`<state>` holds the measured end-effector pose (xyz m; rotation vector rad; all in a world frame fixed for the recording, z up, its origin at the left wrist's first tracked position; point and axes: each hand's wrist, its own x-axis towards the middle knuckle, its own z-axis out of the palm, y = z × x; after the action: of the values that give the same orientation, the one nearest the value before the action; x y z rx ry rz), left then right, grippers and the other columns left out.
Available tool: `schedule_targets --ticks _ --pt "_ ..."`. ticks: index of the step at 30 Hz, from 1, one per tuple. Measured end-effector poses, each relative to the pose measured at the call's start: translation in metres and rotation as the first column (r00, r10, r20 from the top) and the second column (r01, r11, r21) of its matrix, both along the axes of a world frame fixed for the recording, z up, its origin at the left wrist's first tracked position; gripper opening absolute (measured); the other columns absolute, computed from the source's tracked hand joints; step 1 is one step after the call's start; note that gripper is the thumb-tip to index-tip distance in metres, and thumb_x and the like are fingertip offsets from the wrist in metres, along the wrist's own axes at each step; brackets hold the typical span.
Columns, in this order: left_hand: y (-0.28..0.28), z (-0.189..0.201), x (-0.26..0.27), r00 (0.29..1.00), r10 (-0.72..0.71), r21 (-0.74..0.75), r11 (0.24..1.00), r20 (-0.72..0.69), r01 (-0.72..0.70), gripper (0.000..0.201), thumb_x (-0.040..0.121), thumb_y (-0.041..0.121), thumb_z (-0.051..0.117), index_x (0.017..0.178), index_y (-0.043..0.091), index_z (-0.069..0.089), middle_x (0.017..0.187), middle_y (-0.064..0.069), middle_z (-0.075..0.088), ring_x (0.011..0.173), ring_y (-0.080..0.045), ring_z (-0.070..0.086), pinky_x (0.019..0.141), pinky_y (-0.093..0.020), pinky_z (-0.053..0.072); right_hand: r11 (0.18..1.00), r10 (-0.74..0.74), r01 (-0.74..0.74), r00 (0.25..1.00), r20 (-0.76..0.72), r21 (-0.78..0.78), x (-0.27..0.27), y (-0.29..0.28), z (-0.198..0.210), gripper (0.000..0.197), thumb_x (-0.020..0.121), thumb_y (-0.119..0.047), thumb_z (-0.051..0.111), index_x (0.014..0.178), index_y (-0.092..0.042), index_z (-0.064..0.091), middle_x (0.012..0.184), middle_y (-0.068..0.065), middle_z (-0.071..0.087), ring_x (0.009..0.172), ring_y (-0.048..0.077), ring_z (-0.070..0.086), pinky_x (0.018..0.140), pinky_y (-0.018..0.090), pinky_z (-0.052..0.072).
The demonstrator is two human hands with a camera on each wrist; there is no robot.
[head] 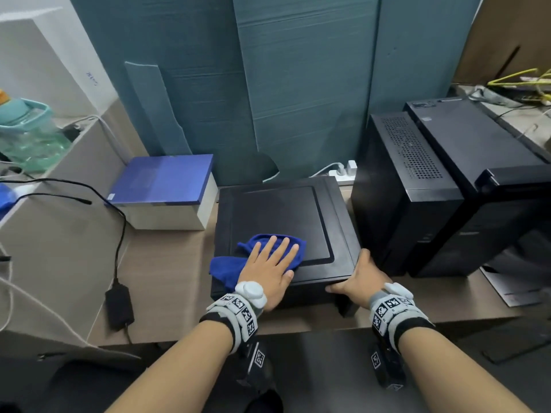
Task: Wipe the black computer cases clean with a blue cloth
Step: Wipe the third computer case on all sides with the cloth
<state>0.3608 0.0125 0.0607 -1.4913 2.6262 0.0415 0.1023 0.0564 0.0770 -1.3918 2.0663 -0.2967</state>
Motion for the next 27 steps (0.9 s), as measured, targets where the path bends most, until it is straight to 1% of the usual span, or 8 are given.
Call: schedule_targets --ticks 3,7,12,13,15,17,21,27 --pt "-0.027 -0.001 -0.023 1.000 -0.025 0.056 0.998 0.000 0.025 0.064 0.104 0.048 0.022 0.159 0.035 -0.007 0.169 0.008 -0.007 0.155 -0.026 -0.006 0.124 -0.053 -0.001 1.000 -0.008 0.008 1.000 0.006 0.016 -0.002 -0.001 -0.001 0.102 0.038 -0.077 0.082 0.112 -0.032 0.027 0.116 -0.007 0.054 0.086 0.024 0.065 0.080 0.045 0.058" --pt "-0.078 0.003 -0.037 1.000 0.006 0.131 0.991 0.013 -0.008 0.061 0.105 0.049 0.019 0.158 0.040 -0.011 0.168 0.009 -0.010 0.155 -0.025 -0.009 0.123 -0.054 -0.001 1.000 -0.005 0.005 1.000 0.023 0.015 -0.001 0.000 0.001 0.101 0.040 -0.076 0.083 0.113 -0.034 0.027 0.117 -0.008 0.057 0.090 0.025 0.065 0.081 0.043 0.058" --pt "-0.144 0.002 -0.054 1.000 0.009 0.177 0.984 0.025 -0.013 0.061 0.105 0.049 0.019 0.158 0.039 -0.010 0.168 0.007 -0.010 0.155 -0.026 -0.009 0.123 -0.056 0.000 0.998 -0.057 0.056 0.998 0.041 0.029 -0.003 -0.004 -0.001 0.100 0.038 -0.075 0.084 0.111 -0.035 0.029 0.113 -0.011 0.060 0.088 0.024 0.067 0.082 0.043 0.058" --pt "-0.152 0.004 -0.053 1.000 0.015 0.175 0.984 0.028 -0.019 0.061 0.105 0.049 0.019 0.158 0.039 -0.010 0.168 0.007 -0.011 0.155 -0.026 -0.010 0.123 -0.056 -0.001 0.998 -0.047 0.045 0.998 0.047 0.031 0.000 -0.002 0.001 0.099 0.039 -0.075 0.083 0.111 -0.036 0.029 0.113 -0.012 0.060 0.087 0.024 0.067 0.081 0.043 0.058" --pt "-0.173 0.006 -0.059 1.000 0.005 0.184 0.983 0.018 -0.009 0.061 0.106 0.049 0.019 0.159 0.038 -0.010 0.168 0.007 -0.011 0.155 -0.026 -0.010 0.123 -0.056 -0.001 0.998 -0.044 0.043 0.998 0.042 0.035 -0.001 -0.003 0.000 0.097 0.040 -0.075 0.083 0.112 -0.038 0.028 0.110 -0.014 0.060 0.085 0.023 0.067 0.079 0.042 0.058" --pt "-0.193 0.005 -0.064 1.000 -0.012 0.181 0.984 0.018 0.009 0.061 0.106 0.049 0.019 0.159 0.037 -0.010 0.168 0.006 -0.011 0.155 -0.026 -0.010 0.123 -0.055 -0.001 0.998 -0.053 0.052 0.998 0.024 0.040 -0.001 -0.007 0.000 0.099 0.040 -0.075 0.082 0.116 -0.041 0.028 0.112 -0.014 0.059 0.086 0.023 0.066 0.079 0.041 0.057" --pt "-0.216 0.006 -0.073 1.000 -0.016 0.178 0.984 0.003 0.015 0.061 0.106 0.049 0.018 0.159 0.038 -0.009 0.168 0.006 -0.011 0.155 -0.024 -0.009 0.124 -0.054 -0.002 0.997 -0.054 0.054 0.998 0.010 0.057 0.000 -0.008 -0.002 0.104 0.039 -0.077 0.081 0.121 -0.042 0.028 0.114 -0.014 0.058 0.090 0.024 0.067 0.080 0.042 0.056" --pt "-0.223 0.006 -0.081 1.000 -0.010 0.154 0.988 0.014 0.008 0.060 0.106 0.047 0.017 0.160 0.035 -0.008 0.169 0.004 -0.008 0.155 -0.023 -0.008 0.123 -0.054 -0.003 0.997 -0.055 0.054 0.998 0.017 0.058 -0.001 -0.011 -0.002 0.101 0.038 -0.078 0.081 0.116 -0.042 0.028 0.111 -0.017 0.057 0.091 0.020 0.067 0.082 0.042 0.056"
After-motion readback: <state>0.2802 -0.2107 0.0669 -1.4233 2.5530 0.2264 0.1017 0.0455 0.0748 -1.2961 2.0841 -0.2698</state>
